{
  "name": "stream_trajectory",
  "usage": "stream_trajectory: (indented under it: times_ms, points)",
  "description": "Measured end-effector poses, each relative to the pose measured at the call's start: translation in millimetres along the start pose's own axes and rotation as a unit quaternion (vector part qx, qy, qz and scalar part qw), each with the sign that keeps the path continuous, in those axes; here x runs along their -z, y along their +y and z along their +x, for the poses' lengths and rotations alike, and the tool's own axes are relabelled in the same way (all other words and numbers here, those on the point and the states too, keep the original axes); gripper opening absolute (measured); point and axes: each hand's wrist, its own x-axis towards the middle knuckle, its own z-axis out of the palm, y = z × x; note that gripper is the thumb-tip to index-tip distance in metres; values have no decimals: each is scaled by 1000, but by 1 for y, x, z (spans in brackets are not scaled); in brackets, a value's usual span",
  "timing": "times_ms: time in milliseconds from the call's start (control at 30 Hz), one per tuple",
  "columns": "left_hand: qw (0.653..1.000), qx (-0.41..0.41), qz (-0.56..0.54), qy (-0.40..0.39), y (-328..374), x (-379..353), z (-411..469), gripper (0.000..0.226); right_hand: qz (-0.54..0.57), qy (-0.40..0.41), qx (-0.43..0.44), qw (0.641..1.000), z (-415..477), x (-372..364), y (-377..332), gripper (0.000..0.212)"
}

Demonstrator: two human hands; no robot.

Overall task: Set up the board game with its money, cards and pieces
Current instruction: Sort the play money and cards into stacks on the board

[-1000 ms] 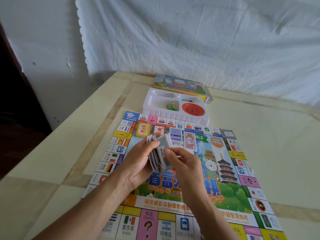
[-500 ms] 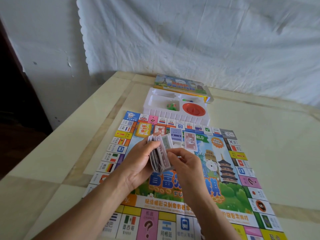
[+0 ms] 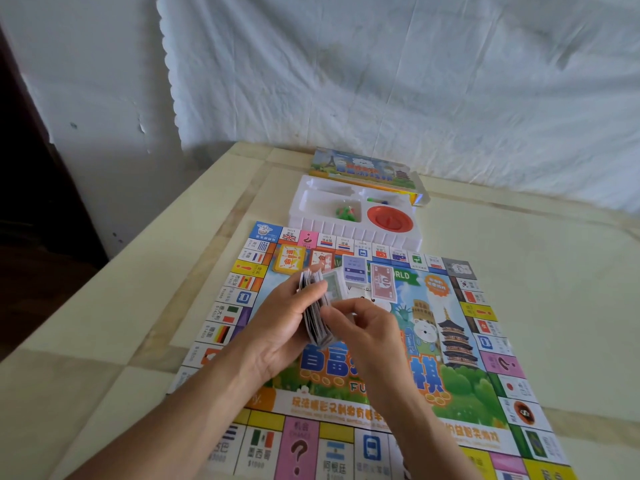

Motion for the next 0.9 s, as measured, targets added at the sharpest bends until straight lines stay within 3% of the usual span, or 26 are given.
stream_trajectory:
  times_ms: [100,533,800,900]
  points:
    - [1000,17,-16,5,0,2,2,43,30,3,-17,999,1,1,0,15]
    - [1000,12,-12,1,1,4,3,40,63,-38,-28,997,-3,2,-5,15]
    - [999,22,-12,-21,4,2,0,26,58,-26,-45,997,-1,2,-4,14]
    - [999,26,-23,-10,5,3,1,32,48,-12,-46,998,-1,1,-3,15]
